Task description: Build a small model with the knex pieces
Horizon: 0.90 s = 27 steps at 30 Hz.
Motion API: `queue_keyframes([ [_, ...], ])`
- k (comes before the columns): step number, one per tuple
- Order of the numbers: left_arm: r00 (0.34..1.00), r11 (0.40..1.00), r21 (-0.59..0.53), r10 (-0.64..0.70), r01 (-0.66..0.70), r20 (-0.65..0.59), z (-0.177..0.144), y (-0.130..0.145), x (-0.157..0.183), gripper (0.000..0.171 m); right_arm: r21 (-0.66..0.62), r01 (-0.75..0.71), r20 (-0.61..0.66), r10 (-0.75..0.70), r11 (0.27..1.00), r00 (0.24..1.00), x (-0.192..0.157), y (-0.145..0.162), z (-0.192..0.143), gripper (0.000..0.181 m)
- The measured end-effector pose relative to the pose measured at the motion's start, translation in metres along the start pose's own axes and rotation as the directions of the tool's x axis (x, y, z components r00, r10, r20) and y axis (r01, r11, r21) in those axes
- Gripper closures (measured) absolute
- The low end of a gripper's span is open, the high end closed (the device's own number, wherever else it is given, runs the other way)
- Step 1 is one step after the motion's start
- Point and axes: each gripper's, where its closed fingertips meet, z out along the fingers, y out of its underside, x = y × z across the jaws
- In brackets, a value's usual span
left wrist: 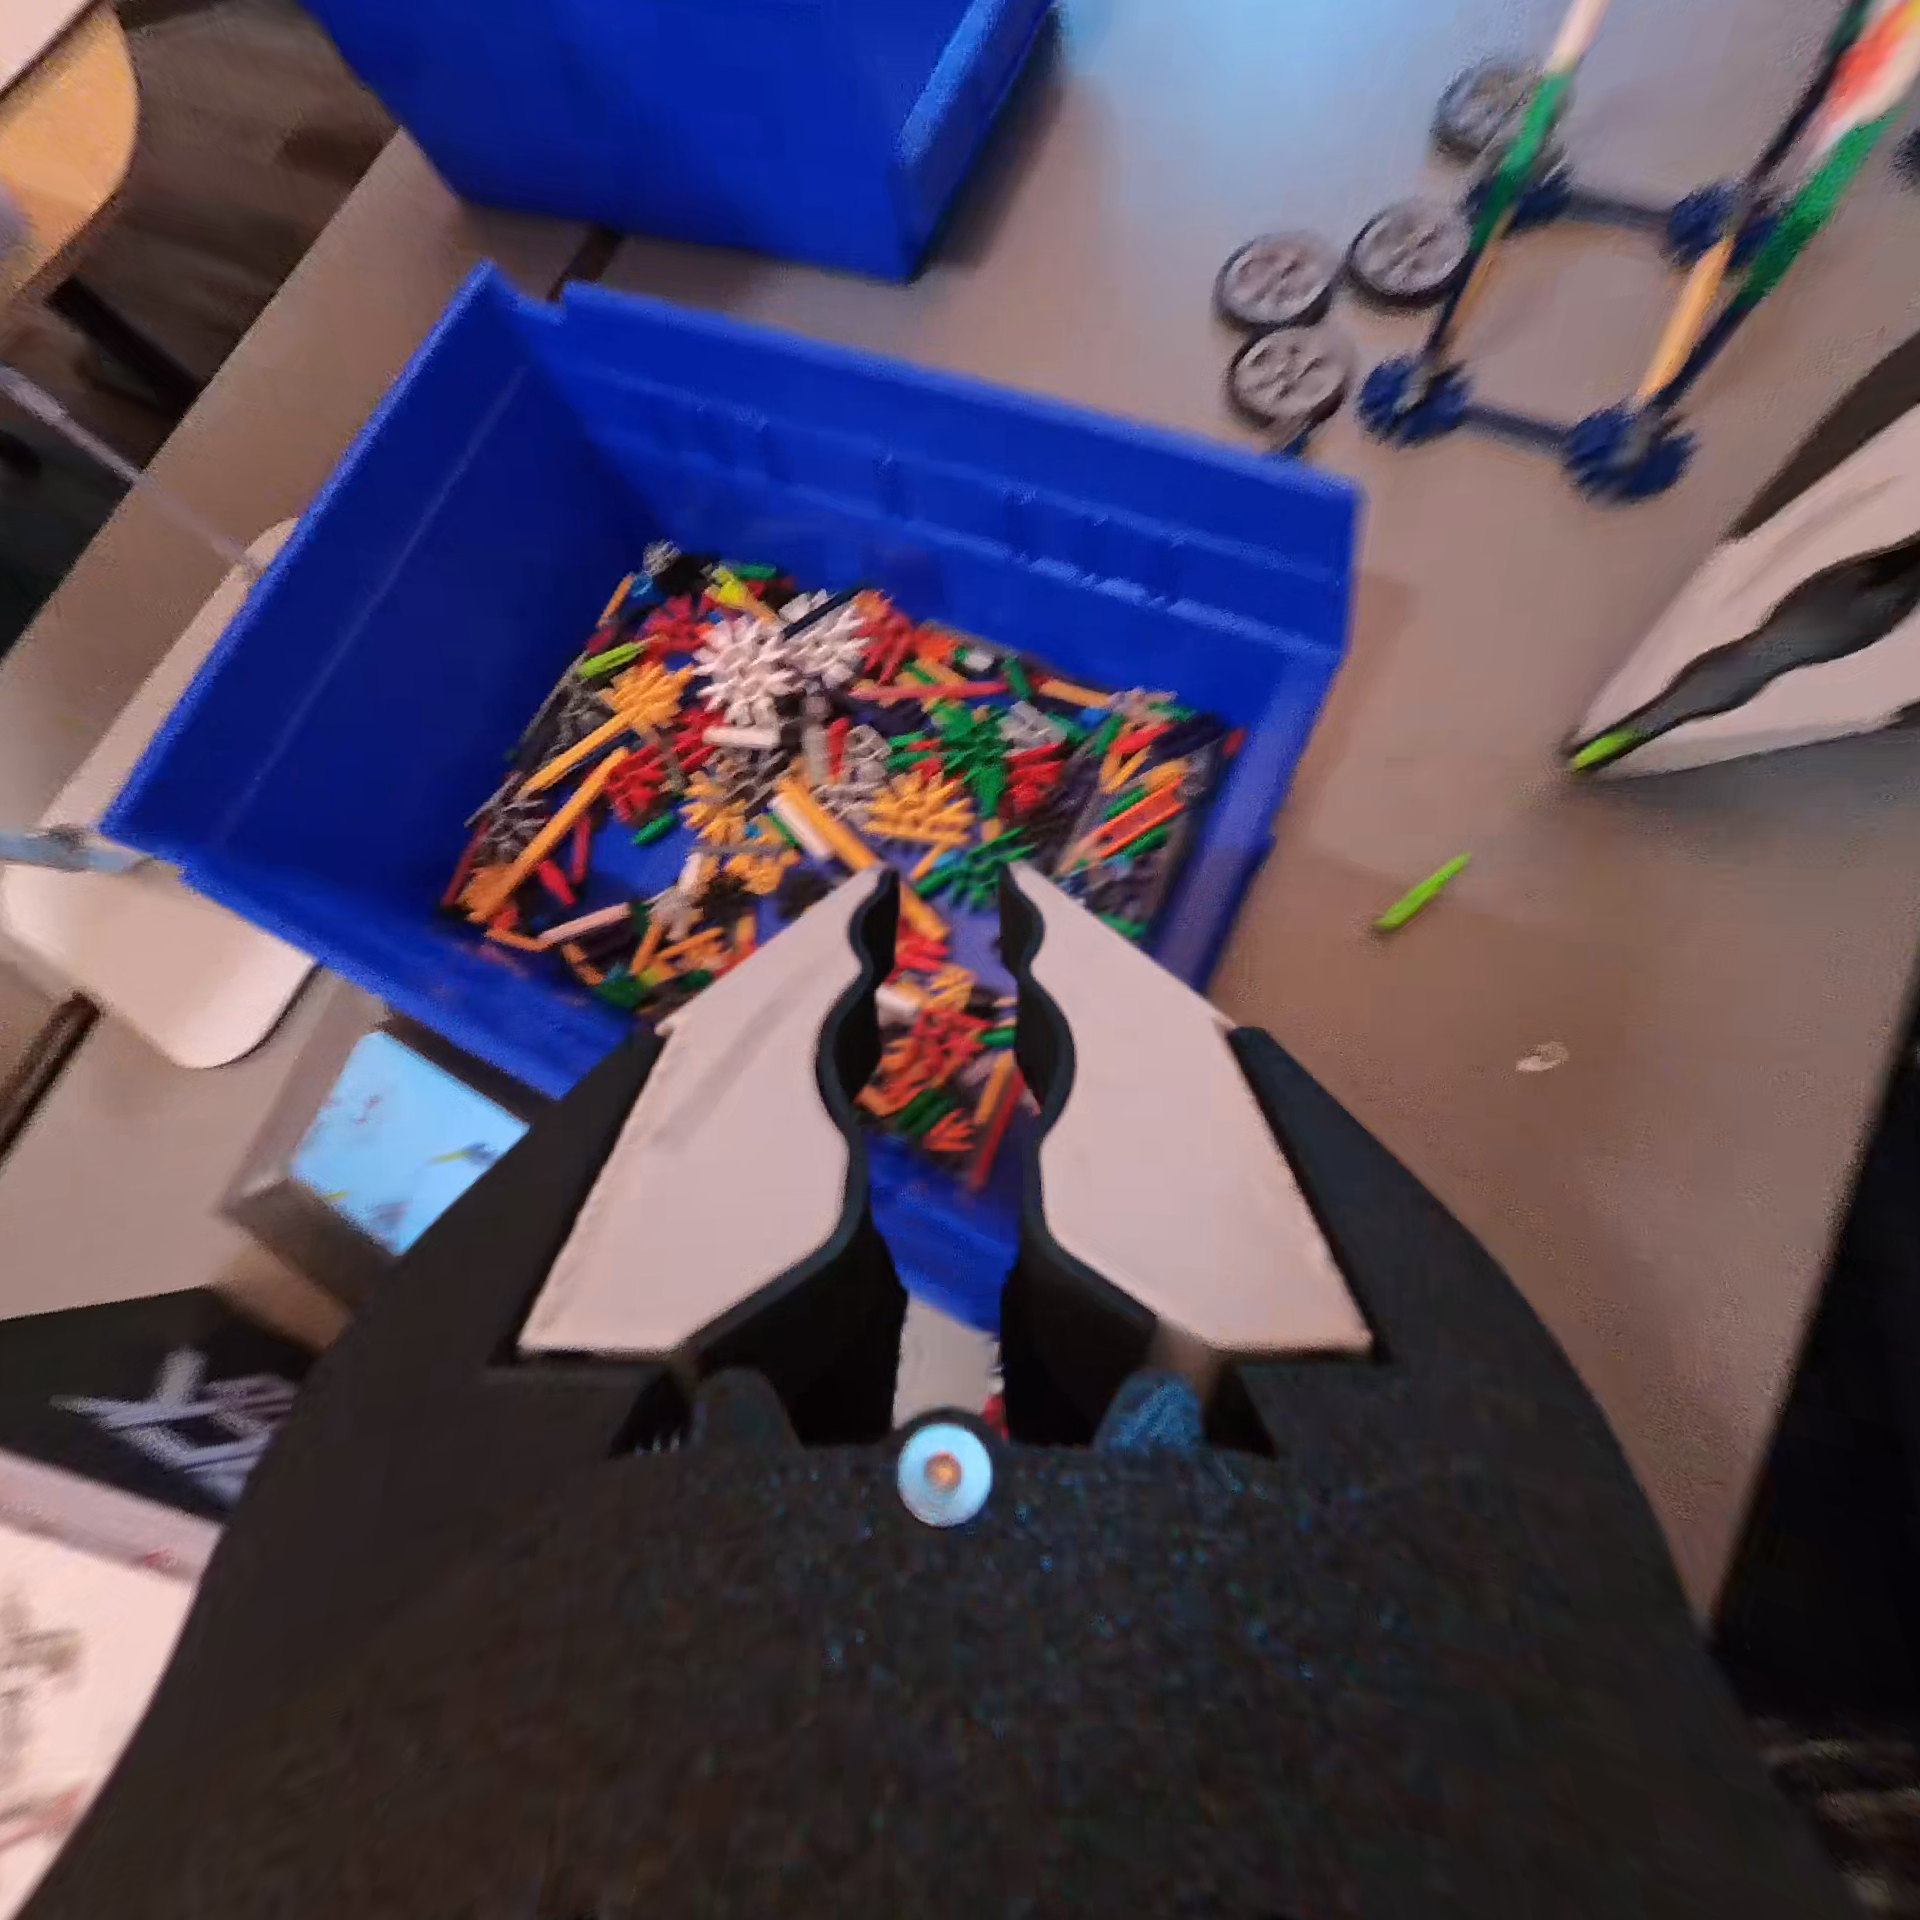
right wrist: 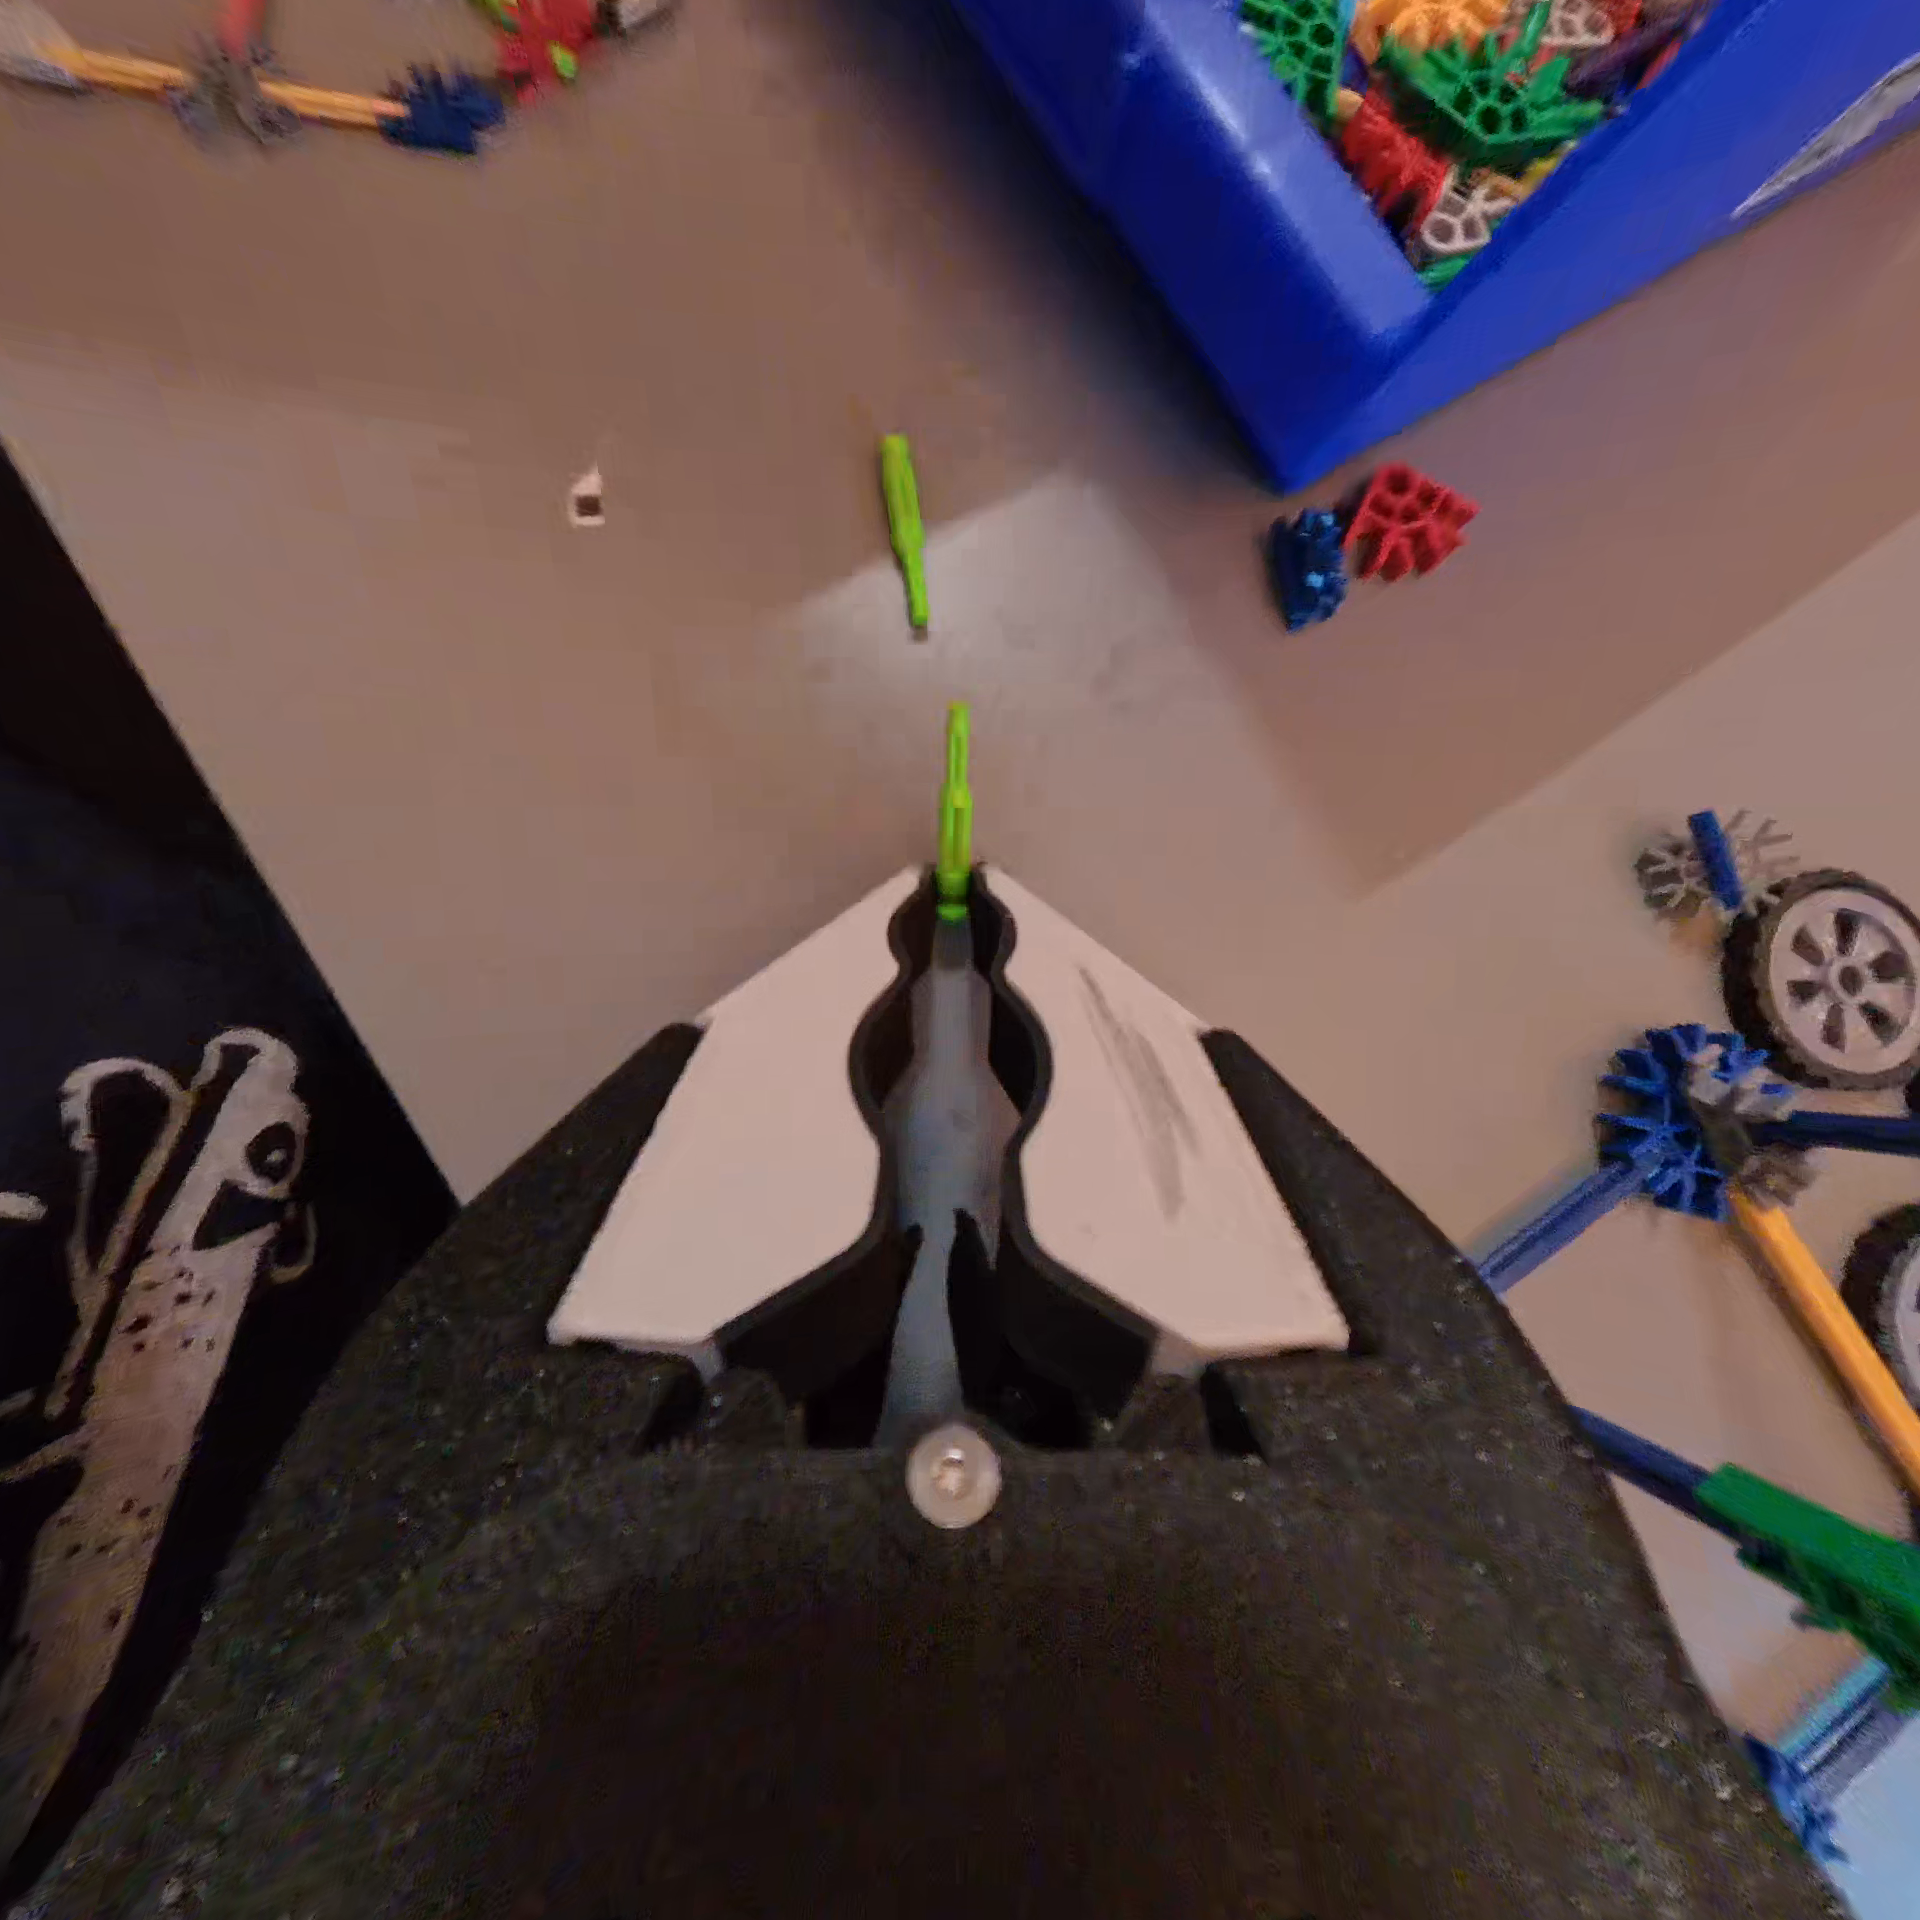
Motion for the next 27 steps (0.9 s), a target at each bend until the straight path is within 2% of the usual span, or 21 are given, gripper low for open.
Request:
queue_keyframes([
  [2,0.999,0.992,-0.115,0.054,-0.053,0.002,0.008,0.013,-0.015,0.153,-0.029,0.014,-0.022,-0.015,0.999,1.000,0.003,0.000,0.002,0.176],
  [4,0.995,0.980,-0.176,0.098,-0.096,0.001,0.015,0.018,-0.025,0.155,-0.044,0.013,-0.006,-0.013,0.999,1.000,0.003,-0.001,0.003,0.175],
  [7,0.985,0.943,-0.285,0.170,-0.170,-0.028,0.025,0.028,-0.032,0.155,-0.034,0.006,0.018,-0.006,0.999,1.000,0.001,-0.003,0.003,0.163],
  [9,0.978,0.915,-0.345,0.196,-0.209,-0.072,0.032,0.035,-0.032,0.155,-0.014,-0.008,0.036,0.008,1.000,0.999,-0.001,-0.004,0.005,0.163],
  [14,0.956,0.868,-0.399,0.260,-0.294,-0.139,0.048,0.033,-0.034,0.152,0.048,-0.073,0.045,0.071,0.996,0.996,0.005,-0.008,0.002,0.161],
  [21,0.903,0.767,-0.476,0.365,-0.430,-0.228,0.077,0.034,-0.039,0.146,0.199,-0.100,0.021,0.097,0.975,0.995,0.008,-0.021,-0.003,0.161],
  [22,0.896,0.762,-0.473,0.360,-0.442,-0.259,0.081,0.034,-0.036,0.142,0.219,-0.094,0.019,0.093,0.971,0.996,0.007,-0.024,-0.004,0.161],
  [25,0.902,0.773,-0.464,0.358,-0.432,-0.242,0.100,0.026,-0.046,0.137,0.291,-0.089,-0.017,0.098,0.952,0.995,0.012,-0.033,-0.010,0.161],
  [27,0.915,0.807,-0.431,0.351,-0.403,-0.198,0.114,0.013,-0.056,0.135,0.313,-0.093,-0.018,0.104,0.945,0.994,0.014,-0.035,-0.012,0.162],
])
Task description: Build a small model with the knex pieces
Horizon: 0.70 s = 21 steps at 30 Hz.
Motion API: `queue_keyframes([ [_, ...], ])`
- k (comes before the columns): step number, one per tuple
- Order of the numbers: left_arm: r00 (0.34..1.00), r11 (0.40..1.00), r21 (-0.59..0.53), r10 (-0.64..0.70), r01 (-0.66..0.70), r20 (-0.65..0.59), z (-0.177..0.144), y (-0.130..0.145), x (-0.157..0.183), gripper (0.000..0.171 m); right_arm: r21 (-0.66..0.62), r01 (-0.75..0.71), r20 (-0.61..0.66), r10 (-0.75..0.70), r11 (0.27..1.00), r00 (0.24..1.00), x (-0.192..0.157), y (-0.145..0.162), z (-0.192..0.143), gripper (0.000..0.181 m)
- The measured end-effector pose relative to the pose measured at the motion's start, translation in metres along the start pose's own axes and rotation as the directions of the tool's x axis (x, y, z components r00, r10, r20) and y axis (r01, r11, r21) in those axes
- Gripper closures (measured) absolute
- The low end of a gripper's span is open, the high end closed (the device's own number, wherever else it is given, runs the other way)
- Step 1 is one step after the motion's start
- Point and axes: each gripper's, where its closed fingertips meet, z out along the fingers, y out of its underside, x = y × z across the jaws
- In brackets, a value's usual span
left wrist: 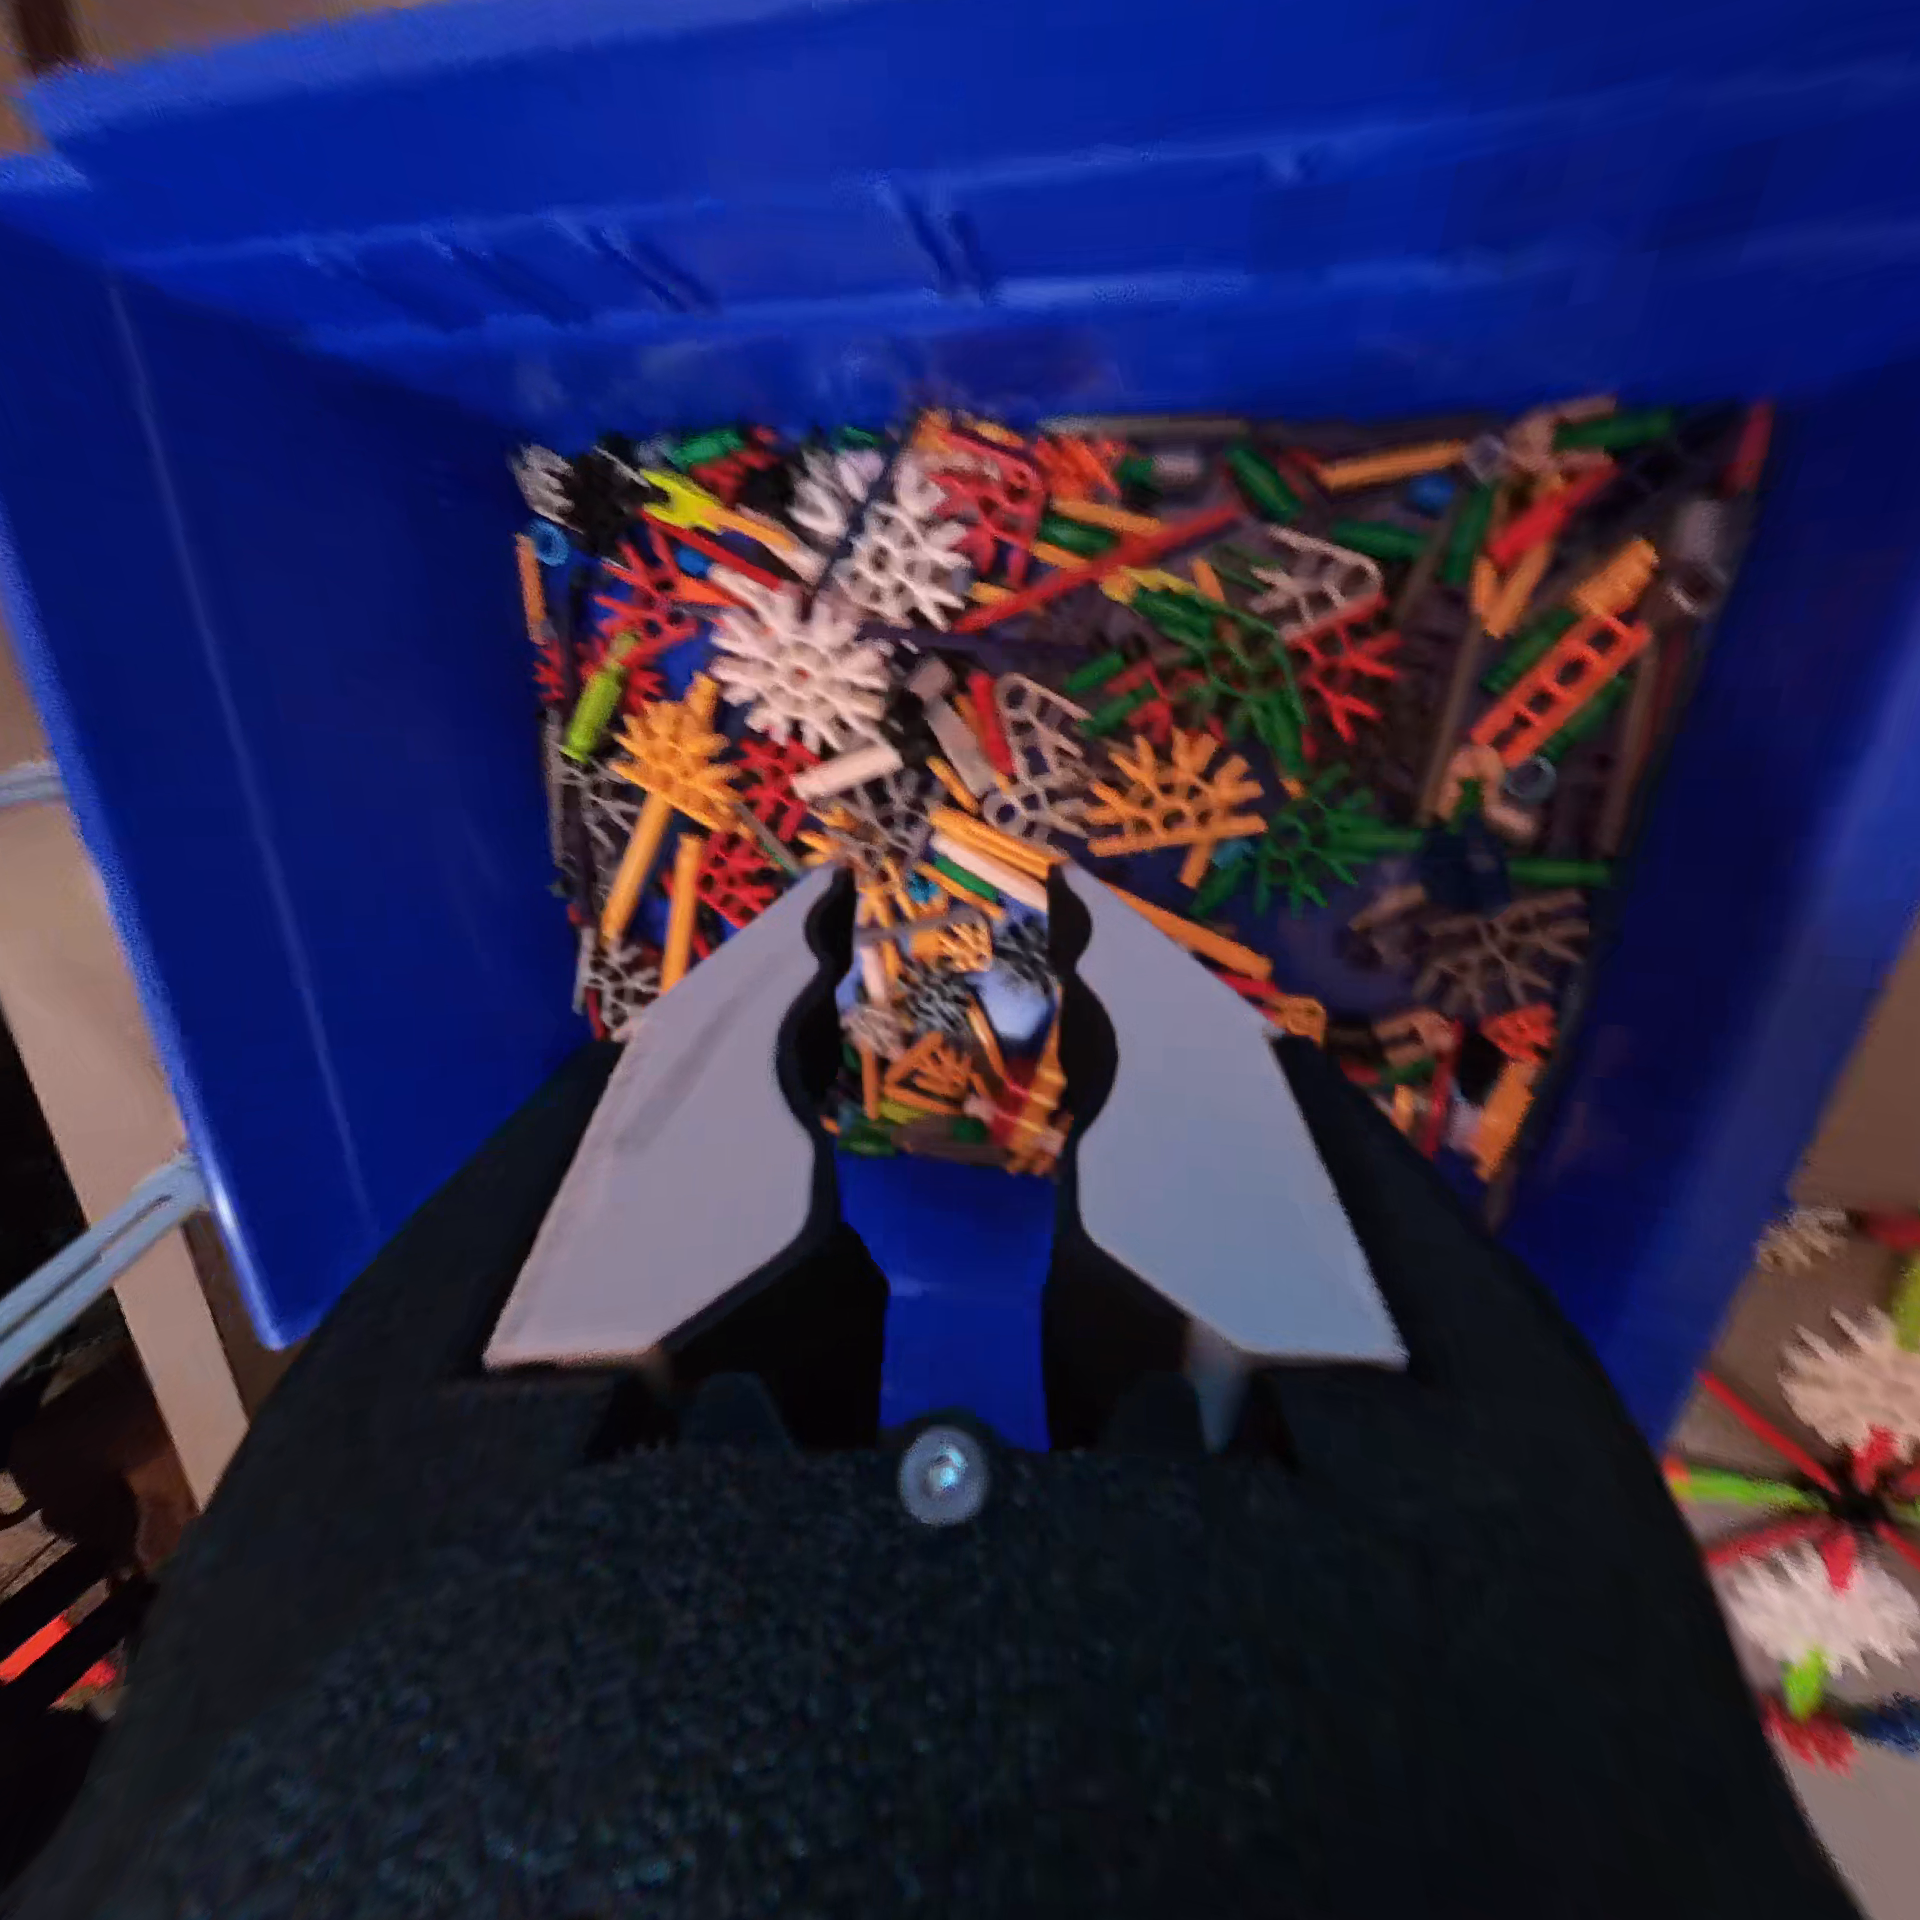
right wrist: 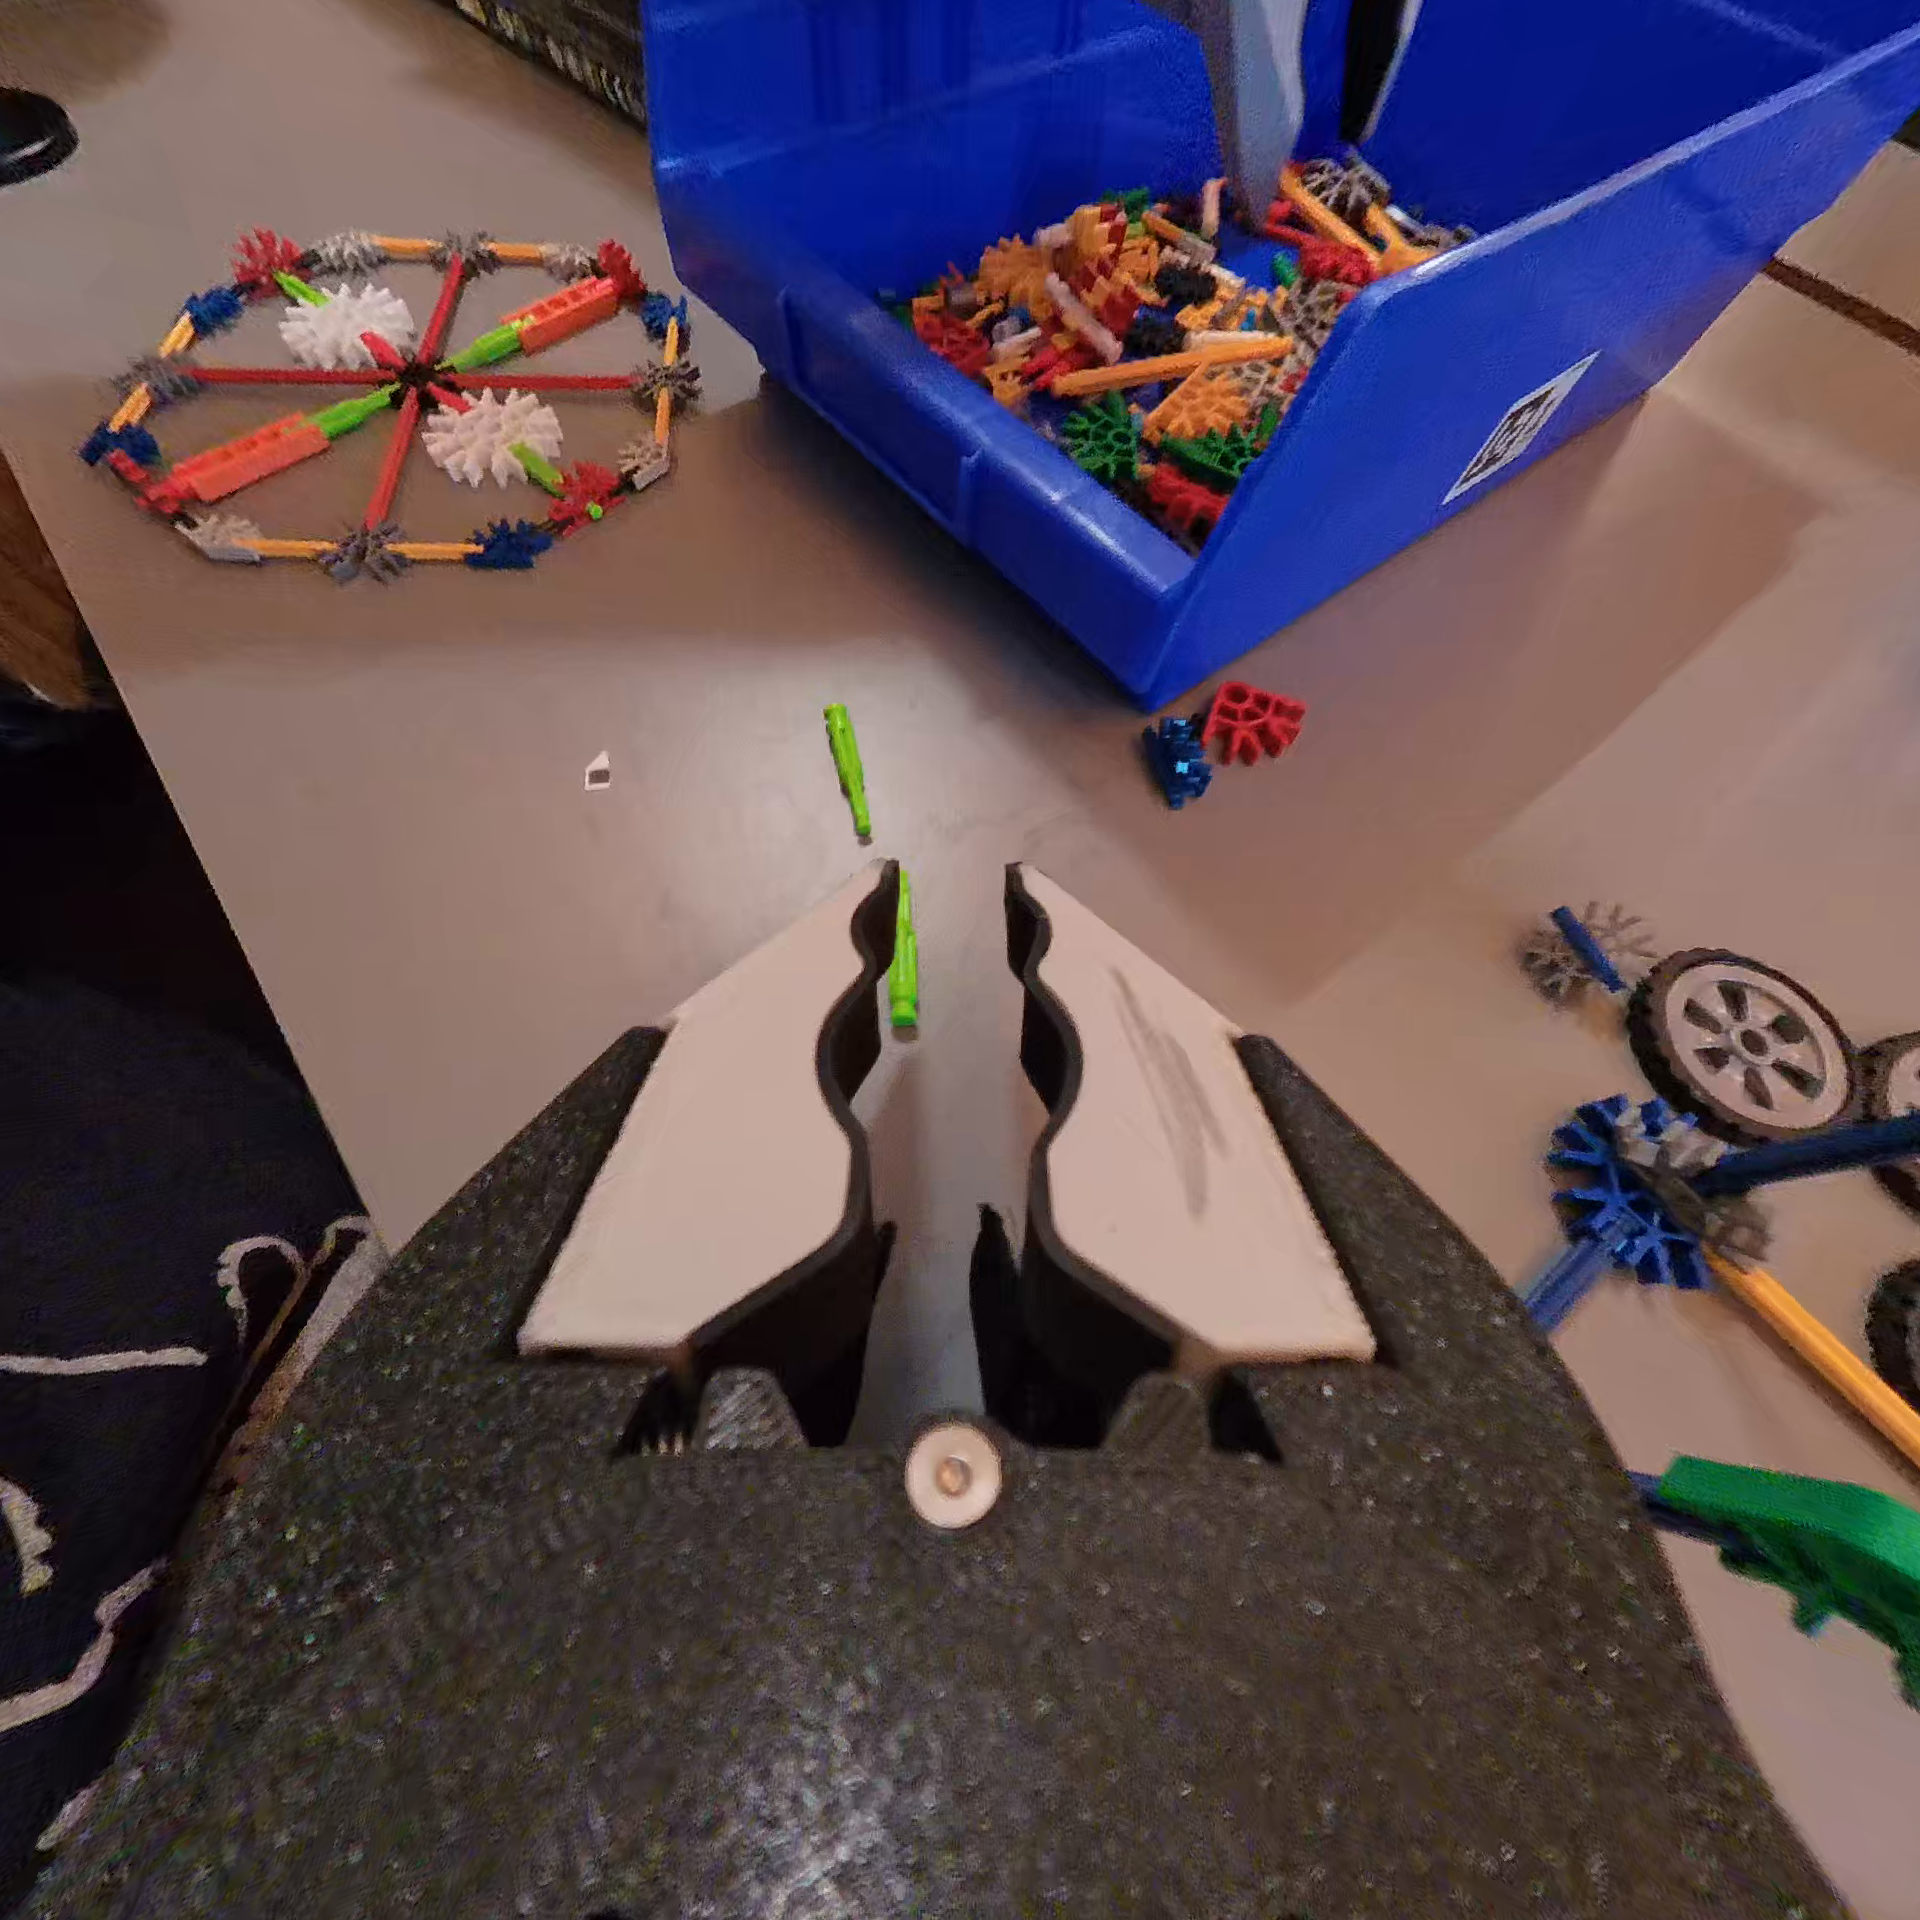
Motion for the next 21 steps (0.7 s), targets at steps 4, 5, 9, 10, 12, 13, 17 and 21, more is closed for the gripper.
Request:
queue_keyframes([
  [4,0.999,0.997,0.064,-0.043,0.043,-0.011,0.015,-0.021,-0.023,0.126,0.016,0.001,-0.004,-0.001,1.000,1.000,0.002,-0.002,0.000,0.162],
  [5,0.999,0.996,0.073,-0.042,0.044,-0.022,0.020,-0.026,-0.026,0.124,0.021,0.011,-0.008,-0.011,1.000,1.000,0.002,-0.003,0.000,0.163],
  [9,0.999,1.000,0.006,-0.006,0.006,-0.041,0.050,-0.027,-0.032,0.125,0.025,0.048,-0.027,-0.047,0.999,0.999,0.003,-0.004,0.002,0.167],
  [10,0.999,1.000,-0.008,-0.006,0.005,-0.050,0.055,-0.025,-0.032,0.132,0.028,0.054,-0.030,-0.053,0.998,0.998,0.003,-0.005,0.002,0.168],
  [12,0.996,0.999,-0.008,-0.035,0.035,-0.077,0.060,-0.024,-0.032,0.132,0.041,0.060,-0.039,-0.058,0.997,0.998,0.005,-0.007,0.001,0.170],
  [13,0.993,0.999,-0.004,-0.054,0.054,-0.101,0.059,-0.022,-0.030,0.133,0.049,0.060,-0.041,-0.058,0.997,0.997,0.005,-0.008,0.001,0.172],
  [17,0.987,0.996,-0.067,-0.066,0.056,-0.149,0.051,0.003,-0.030,0.133,0.059,0.052,-0.034,-0.050,0.997,0.998,0.007,-0.009,0.000,0.172],
  [21,0.979,0.982,-0.182,-0.084,0.049,-0.186,0.032,0.028,-0.033,0.116,0.063,0.062,-0.038,-0.059,0.996,0.997,0.007,-0.010,0.001,0.171],
])
